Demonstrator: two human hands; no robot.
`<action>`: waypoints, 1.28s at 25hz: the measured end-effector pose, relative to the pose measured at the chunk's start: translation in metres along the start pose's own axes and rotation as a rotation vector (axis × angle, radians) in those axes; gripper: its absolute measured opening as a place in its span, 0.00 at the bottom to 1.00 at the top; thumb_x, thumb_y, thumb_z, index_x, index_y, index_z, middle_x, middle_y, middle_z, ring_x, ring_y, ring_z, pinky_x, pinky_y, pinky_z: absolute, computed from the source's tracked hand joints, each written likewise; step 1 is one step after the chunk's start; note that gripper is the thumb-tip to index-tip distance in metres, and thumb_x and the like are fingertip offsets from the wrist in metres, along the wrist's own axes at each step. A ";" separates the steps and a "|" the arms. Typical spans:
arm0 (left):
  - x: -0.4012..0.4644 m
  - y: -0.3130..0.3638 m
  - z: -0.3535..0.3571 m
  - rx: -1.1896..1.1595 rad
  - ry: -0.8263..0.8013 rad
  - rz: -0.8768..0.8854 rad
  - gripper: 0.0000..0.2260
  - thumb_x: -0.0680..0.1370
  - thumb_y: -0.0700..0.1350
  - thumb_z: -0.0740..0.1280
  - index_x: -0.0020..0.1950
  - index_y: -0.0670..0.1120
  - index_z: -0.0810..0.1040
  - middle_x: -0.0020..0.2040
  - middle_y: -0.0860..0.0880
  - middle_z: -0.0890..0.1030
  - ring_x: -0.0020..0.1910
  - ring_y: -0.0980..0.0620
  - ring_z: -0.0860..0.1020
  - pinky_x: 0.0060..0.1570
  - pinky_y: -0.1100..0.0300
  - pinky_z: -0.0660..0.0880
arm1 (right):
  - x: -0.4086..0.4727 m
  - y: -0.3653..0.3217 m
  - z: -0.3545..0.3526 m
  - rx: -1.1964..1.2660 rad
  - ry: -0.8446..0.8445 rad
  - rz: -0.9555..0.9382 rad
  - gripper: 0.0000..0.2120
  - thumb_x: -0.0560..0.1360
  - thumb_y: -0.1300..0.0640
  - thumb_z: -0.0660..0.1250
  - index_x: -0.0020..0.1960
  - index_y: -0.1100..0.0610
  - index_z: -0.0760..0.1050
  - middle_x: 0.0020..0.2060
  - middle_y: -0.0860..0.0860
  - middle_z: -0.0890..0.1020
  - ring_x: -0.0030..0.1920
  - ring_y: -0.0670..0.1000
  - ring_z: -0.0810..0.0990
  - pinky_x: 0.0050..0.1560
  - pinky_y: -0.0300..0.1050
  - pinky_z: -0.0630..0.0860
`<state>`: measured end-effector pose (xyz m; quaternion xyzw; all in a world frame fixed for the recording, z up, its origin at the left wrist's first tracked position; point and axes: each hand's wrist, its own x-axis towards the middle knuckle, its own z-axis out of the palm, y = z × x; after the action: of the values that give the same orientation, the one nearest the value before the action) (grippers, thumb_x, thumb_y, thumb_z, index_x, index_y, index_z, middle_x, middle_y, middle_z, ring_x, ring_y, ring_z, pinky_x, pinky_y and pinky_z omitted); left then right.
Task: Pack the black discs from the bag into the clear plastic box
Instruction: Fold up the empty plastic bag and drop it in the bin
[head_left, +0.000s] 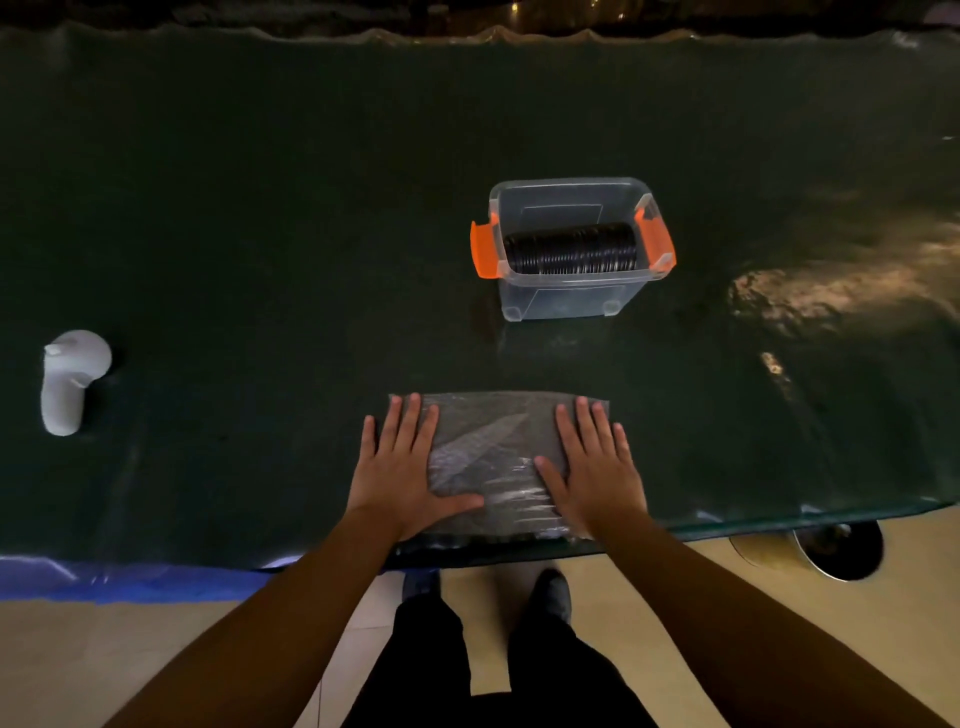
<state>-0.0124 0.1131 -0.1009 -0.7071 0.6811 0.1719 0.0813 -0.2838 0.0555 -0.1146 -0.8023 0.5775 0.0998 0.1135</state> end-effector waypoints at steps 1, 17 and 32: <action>0.001 0.000 -0.002 0.000 -0.001 -0.008 0.60 0.60 0.87 0.42 0.81 0.49 0.37 0.82 0.46 0.36 0.79 0.45 0.33 0.75 0.34 0.37 | -0.002 0.008 0.000 -0.010 -0.006 0.023 0.38 0.79 0.30 0.34 0.81 0.51 0.34 0.81 0.55 0.42 0.80 0.56 0.38 0.77 0.58 0.39; 0.095 0.058 -0.085 -0.118 -0.132 0.233 0.07 0.82 0.48 0.61 0.53 0.47 0.76 0.54 0.44 0.78 0.56 0.44 0.76 0.53 0.49 0.73 | -0.045 0.024 -0.070 0.419 0.255 0.206 0.37 0.81 0.32 0.47 0.82 0.52 0.45 0.82 0.54 0.50 0.81 0.53 0.40 0.77 0.52 0.43; -0.005 -0.001 -0.291 -1.480 0.228 0.055 0.08 0.84 0.41 0.61 0.46 0.45 0.75 0.47 0.42 0.85 0.40 0.48 0.81 0.41 0.52 0.82 | 0.013 -0.054 -0.183 1.822 -0.056 0.243 0.23 0.76 0.47 0.72 0.68 0.55 0.76 0.63 0.45 0.82 0.66 0.48 0.78 0.55 0.38 0.74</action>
<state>0.0272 0.0163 0.1704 -0.5733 0.4090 0.5127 -0.4911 -0.2228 0.0060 0.0599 -0.3338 0.5102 -0.3632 0.7045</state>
